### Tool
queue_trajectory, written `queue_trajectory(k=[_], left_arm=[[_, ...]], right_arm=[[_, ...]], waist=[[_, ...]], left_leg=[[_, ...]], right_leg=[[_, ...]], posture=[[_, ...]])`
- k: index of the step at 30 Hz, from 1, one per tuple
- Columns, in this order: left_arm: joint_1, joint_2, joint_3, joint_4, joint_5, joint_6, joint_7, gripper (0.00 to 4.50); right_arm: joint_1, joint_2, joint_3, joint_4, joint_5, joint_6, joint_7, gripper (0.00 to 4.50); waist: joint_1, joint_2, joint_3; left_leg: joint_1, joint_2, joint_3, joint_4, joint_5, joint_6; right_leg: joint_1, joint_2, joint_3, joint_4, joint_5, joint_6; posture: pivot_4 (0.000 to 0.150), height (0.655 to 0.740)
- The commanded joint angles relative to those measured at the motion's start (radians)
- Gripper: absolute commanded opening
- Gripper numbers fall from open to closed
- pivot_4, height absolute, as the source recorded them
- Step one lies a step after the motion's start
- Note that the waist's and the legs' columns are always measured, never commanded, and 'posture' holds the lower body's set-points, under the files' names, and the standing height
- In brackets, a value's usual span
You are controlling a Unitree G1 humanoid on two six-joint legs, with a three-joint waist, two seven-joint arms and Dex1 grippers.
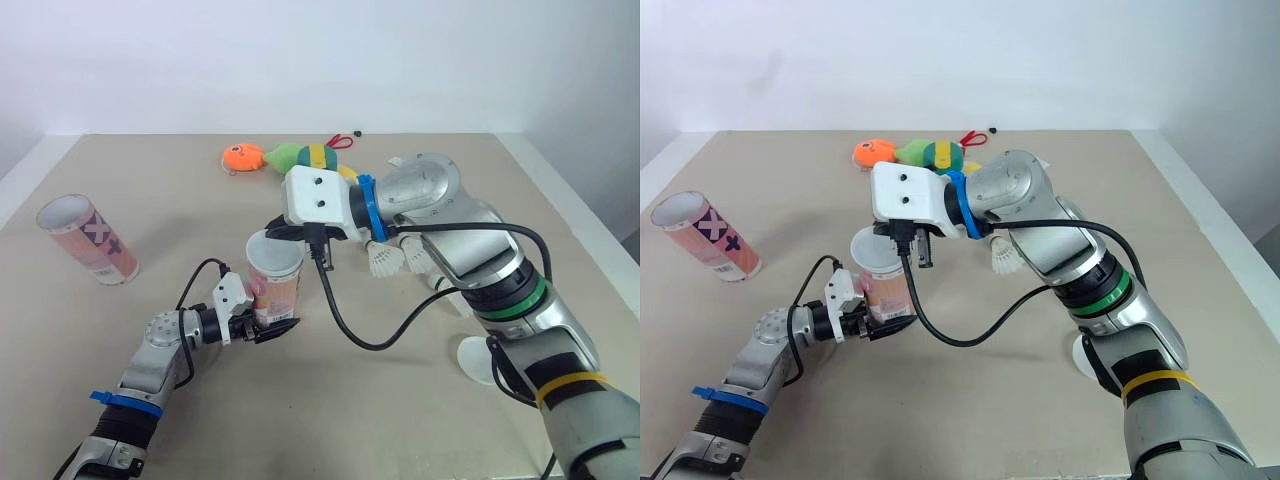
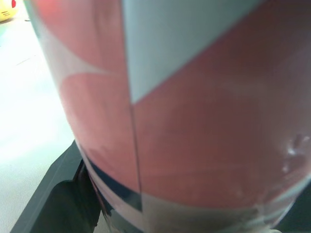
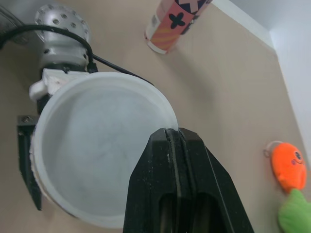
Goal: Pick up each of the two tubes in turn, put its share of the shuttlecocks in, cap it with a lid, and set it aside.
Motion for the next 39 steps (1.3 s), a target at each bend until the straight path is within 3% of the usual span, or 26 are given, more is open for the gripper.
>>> queue_trajectory(k=[1,39], left_arm=[[0.043,0.011,-0.042,0.067,0.049,0.047,0.005,3.67],[0.034,0.021,-0.042,0.065,0.052,0.058,-0.004,3.67]], right_arm=[[-0.015,0.007,0.005,0.002,-0.027,-0.031,0.008,0.03],[0.158,0.141,0.002,-0.001,-0.064,-0.028,-0.036,0.03]], waist=[[0.0,0.0,0.0],[-0.003,0.0,-0.007]], left_leg=[[0.0,0.0,0.0,0.0,0.0,0.0],[0.003,0.002,0.0,-0.001,0.0,0.0]], right_leg=[[0.0,0.0,0.0,0.0,0.0,0.0],[0.0,0.001,0.0,0.0,-0.003,-0.004]], posture=[[0.15,0.74],[0.15,0.74]])
